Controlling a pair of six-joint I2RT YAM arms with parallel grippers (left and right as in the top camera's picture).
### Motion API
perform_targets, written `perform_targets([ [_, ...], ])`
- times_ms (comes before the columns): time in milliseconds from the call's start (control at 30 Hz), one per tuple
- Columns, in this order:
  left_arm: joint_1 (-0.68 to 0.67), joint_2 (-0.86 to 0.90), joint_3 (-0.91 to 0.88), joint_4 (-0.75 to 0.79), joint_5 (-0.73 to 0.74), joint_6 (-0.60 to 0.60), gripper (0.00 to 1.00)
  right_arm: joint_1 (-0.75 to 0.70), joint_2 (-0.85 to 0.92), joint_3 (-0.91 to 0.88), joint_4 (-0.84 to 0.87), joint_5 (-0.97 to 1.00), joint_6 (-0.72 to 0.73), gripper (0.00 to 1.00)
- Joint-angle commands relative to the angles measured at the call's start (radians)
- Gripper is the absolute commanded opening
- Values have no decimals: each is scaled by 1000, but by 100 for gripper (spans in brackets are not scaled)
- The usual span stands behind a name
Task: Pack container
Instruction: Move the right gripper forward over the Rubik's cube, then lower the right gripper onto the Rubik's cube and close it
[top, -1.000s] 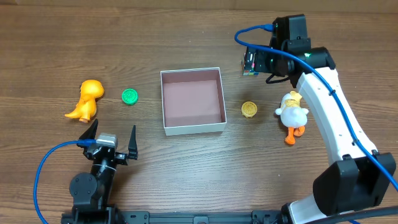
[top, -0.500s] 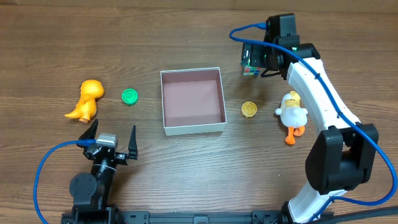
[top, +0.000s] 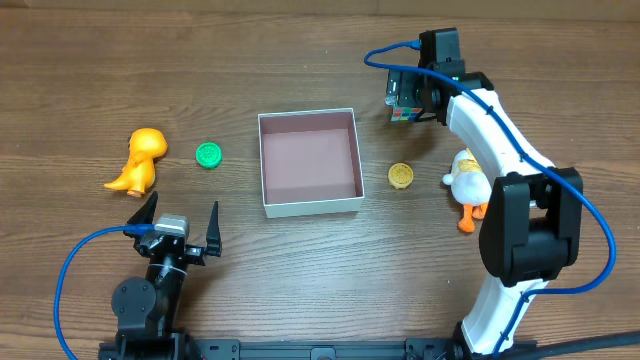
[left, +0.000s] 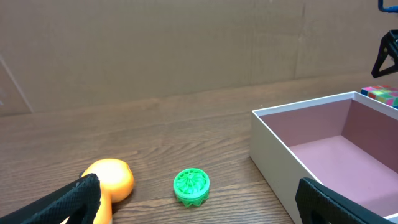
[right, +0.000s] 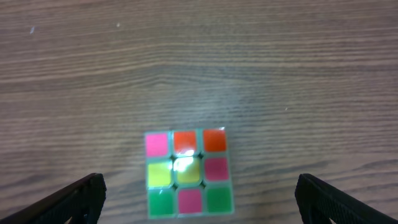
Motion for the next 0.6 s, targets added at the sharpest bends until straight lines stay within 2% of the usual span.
perform_targets([
  [0,7,-9,-3,0,-3,9,100,-1,26,13,15,41,-7,100],
  [333,8,-9,-3,0,-3,9,100,0,71,13,41,36,-10,100],
  [433,8,-9,-3,0,-3,9,100,0,71,13,43,1,-74,100],
  [567,8,-9,-3,0,-3,9,100,-1,74,13,43,7,-83,100],
])
